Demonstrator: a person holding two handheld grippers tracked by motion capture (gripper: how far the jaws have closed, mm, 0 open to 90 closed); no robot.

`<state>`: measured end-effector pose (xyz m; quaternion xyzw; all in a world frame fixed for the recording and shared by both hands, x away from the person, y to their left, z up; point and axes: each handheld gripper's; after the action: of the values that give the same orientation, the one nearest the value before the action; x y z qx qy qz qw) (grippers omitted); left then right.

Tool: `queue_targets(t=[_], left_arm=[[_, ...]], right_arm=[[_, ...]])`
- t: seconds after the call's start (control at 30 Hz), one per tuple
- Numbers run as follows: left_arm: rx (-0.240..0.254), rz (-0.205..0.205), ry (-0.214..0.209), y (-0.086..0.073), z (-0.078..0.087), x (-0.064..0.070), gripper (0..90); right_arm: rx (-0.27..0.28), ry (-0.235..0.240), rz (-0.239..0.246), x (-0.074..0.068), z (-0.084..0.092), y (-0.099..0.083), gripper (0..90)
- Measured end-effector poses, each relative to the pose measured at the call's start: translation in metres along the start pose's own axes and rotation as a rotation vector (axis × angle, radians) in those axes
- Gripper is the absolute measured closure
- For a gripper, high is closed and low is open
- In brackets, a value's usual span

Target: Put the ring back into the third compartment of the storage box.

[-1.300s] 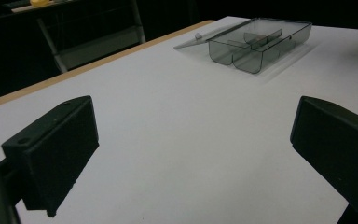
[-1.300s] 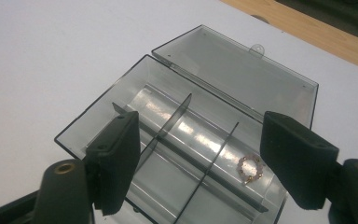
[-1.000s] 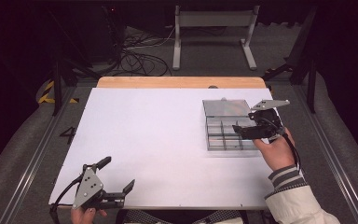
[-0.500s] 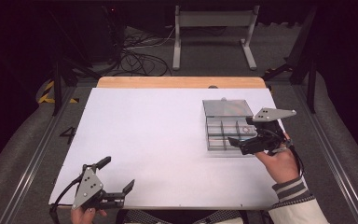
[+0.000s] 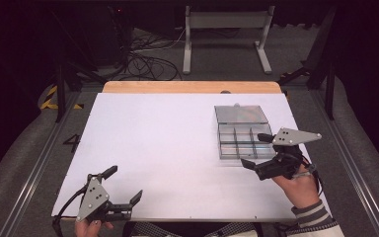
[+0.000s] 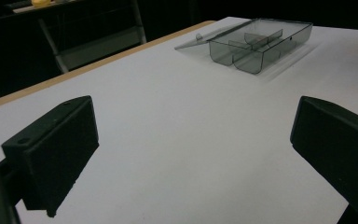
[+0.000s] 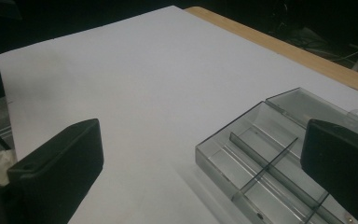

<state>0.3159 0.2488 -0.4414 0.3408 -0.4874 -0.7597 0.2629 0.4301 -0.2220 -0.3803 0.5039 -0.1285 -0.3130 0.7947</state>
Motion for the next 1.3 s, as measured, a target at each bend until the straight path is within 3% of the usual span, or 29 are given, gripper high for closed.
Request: queue_targets(t=[0.47,1.1,1.3], left_arm=[[-0.001,0.002,-0.001,0.0,0.0,0.0,1.3],[0.001,-0.001,0.0,0.0,0.0,0.0,1.3],[-0.004,-0.009,0.0,0.0,0.0,0.0,1.3]], right_arm=[[0.021,0.046,-0.002,-0.005,0.0,-0.03,0.0],[0.018,0.077,-0.036,-0.004,-0.008,-0.074,0.0],[0.0,0.065,-0.06,-0.001,-0.011,-0.085,0.0]])
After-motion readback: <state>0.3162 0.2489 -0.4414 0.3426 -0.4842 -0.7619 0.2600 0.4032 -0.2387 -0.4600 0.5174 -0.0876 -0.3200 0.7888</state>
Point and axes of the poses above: each handheld gripper's, and its own axes: z roughly backward along the jaws, y roughly out of its top, x roughly to its right, and after that the axes turned 7 degrees about -z, right-handed
